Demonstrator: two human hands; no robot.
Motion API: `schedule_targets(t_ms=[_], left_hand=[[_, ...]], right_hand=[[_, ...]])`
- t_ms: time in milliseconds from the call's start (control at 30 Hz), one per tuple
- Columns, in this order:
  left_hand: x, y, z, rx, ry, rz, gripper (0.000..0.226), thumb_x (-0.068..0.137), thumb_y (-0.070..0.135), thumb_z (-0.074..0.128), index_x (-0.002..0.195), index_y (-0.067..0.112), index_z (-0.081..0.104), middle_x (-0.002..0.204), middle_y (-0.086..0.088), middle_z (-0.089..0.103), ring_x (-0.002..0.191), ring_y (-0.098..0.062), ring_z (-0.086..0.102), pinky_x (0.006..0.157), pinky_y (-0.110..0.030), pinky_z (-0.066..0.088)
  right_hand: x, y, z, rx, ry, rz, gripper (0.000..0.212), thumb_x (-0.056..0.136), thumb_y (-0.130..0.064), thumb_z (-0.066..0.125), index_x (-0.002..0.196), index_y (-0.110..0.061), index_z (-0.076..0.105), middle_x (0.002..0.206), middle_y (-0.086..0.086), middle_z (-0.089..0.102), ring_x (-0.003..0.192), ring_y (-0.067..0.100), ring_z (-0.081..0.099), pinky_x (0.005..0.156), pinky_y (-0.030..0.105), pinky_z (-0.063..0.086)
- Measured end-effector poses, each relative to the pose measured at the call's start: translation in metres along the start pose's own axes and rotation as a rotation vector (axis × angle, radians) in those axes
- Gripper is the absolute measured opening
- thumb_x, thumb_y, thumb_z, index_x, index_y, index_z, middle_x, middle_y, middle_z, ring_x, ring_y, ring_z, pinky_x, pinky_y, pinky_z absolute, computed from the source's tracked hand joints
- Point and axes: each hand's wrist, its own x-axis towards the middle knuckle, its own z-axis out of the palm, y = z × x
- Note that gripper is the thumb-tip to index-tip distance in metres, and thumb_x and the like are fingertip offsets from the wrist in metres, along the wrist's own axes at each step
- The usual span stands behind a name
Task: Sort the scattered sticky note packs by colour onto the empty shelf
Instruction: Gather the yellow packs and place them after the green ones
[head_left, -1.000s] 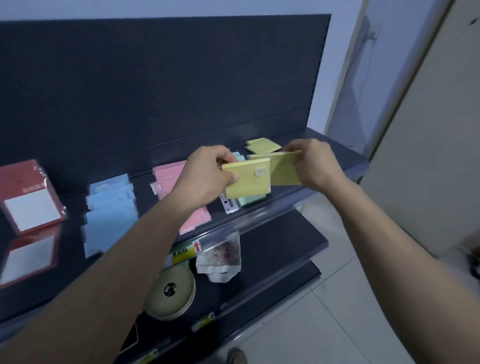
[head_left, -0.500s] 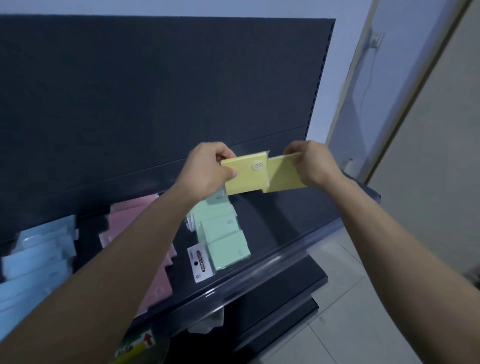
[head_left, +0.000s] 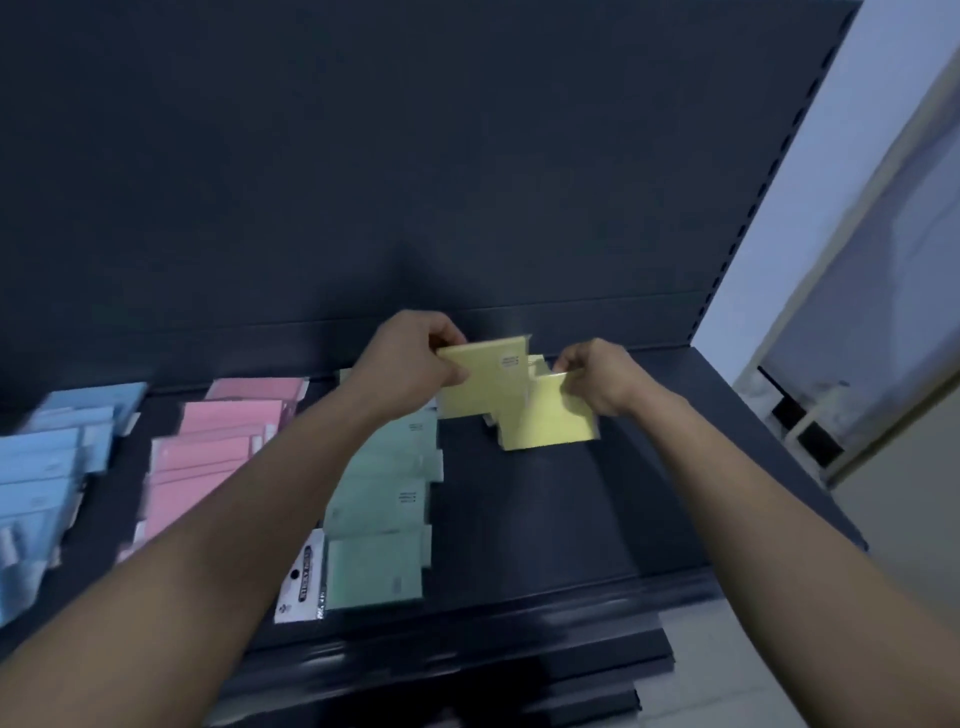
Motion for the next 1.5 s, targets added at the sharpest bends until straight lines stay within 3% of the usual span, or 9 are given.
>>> schedule_targets(t_ms=[100, 200, 367, 567, 700, 900, 1200, 1367, 1500], left_hand=[[0.006, 0.002, 0.015, 0.027, 0.007, -0.043, 0.018, 0.079, 0.005, 0.071, 0.089, 0.016, 0.062, 0.081, 0.005, 0.057, 0.068, -0.004, 0.050, 0.054, -0.013, 0.039], [0.009, 0.001, 0.030, 0.055, -0.020, -0.081, 0.017, 0.078, 0.005, 0.072, 0.087, 0.017, 0.062, 0.081, 0.008, 0.056, 0.066, -0.003, 0.049, 0.051, -0.014, 0.037], [0.019, -0.001, 0.061, 0.053, -0.054, -0.121, 0.018, 0.076, 0.006, 0.073, 0.086, 0.016, 0.062, 0.075, 0.008, 0.056, 0.066, -0.006, 0.051, 0.057, -0.018, 0.039], [0.042, -0.009, 0.092, 0.043, -0.058, -0.154, 0.022, 0.076, 0.004, 0.073, 0.093, 0.014, 0.065, 0.086, 0.000, 0.058, 0.070, -0.008, 0.052, 0.063, -0.023, 0.047], [0.053, -0.015, 0.108, 0.140, -0.026, -0.147, 0.036, 0.077, 0.005, 0.071, 0.111, 0.011, 0.066, 0.107, -0.002, 0.059, 0.087, -0.011, 0.050, 0.072, -0.020, 0.040], [0.045, -0.023, 0.111, 0.320, 0.044, -0.123, 0.041, 0.080, 0.012, 0.069, 0.120, 0.013, 0.059, 0.119, -0.009, 0.048, 0.110, -0.025, 0.049, 0.091, -0.033, 0.043], [-0.054, -0.016, -0.038, 0.571, 0.504, -0.058, 0.019, 0.083, 0.009, 0.060, 0.102, 0.008, 0.062, 0.097, -0.012, 0.056, 0.095, -0.035, 0.055, 0.081, -0.042, 0.045], [-0.166, -0.023, -0.135, 0.791, 0.673, -0.167, 0.023, 0.084, 0.009, 0.059, 0.107, 0.011, 0.063, 0.095, -0.008, 0.055, 0.095, -0.034, 0.054, 0.082, -0.045, 0.044], [-0.266, -0.028, -0.196, 0.955, 0.769, -0.288, 0.028, 0.084, 0.010, 0.061, 0.112, 0.010, 0.062, 0.102, -0.011, 0.057, 0.096, -0.036, 0.055, 0.082, -0.049, 0.045]], right_hand=[[0.017, 0.010, 0.002, -0.044, -0.035, -0.038, 0.019, 0.084, -0.009, 0.063, 0.103, -0.014, 0.066, 0.102, 0.006, 0.062, 0.090, 0.021, 0.059, 0.072, 0.025, 0.042], [0.030, 0.014, 0.005, -0.113, -0.060, -0.078, 0.011, 0.081, -0.012, 0.066, 0.091, -0.015, 0.062, 0.095, 0.006, 0.060, 0.082, 0.021, 0.057, 0.062, 0.025, 0.041], [0.042, 0.023, 0.002, -0.164, -0.058, -0.133, 0.028, 0.085, -0.009, 0.061, 0.112, -0.011, 0.062, 0.114, 0.011, 0.061, 0.097, 0.025, 0.059, 0.072, 0.028, 0.044], [0.029, 0.018, -0.029, -0.135, 0.028, -0.274, 0.020, 0.090, -0.010, 0.053, 0.105, -0.011, 0.066, 0.106, 0.008, 0.066, 0.098, 0.025, 0.059, 0.083, 0.035, 0.051], [0.014, 0.009, -0.044, -0.118, 0.049, -0.322, 0.017, 0.092, -0.015, 0.053, 0.101, -0.013, 0.066, 0.101, 0.005, 0.066, 0.097, 0.023, 0.059, 0.083, 0.034, 0.050], [0.004, -0.018, -0.047, -0.118, 0.028, -0.417, 0.017, 0.094, -0.021, 0.055, 0.105, -0.013, 0.066, 0.102, 0.008, 0.066, 0.095, 0.025, 0.060, 0.085, 0.039, 0.051], [-0.019, -0.157, -0.022, -0.140, 0.037, -0.762, 0.022, 0.091, -0.027, 0.058, 0.107, -0.013, 0.065, 0.105, 0.006, 0.065, 0.097, 0.026, 0.059, 0.086, 0.038, 0.049], [-0.075, -0.273, 0.003, -0.222, 0.048, -1.029, 0.028, 0.090, -0.026, 0.061, 0.113, -0.010, 0.061, 0.114, 0.010, 0.062, 0.106, 0.032, 0.057, 0.090, 0.041, 0.048], [-0.143, -0.360, 0.033, -0.213, 0.090, -1.264, 0.027, 0.091, -0.028, 0.059, 0.114, -0.014, 0.060, 0.109, 0.007, 0.060, 0.103, 0.031, 0.057, 0.082, 0.037, 0.047]])
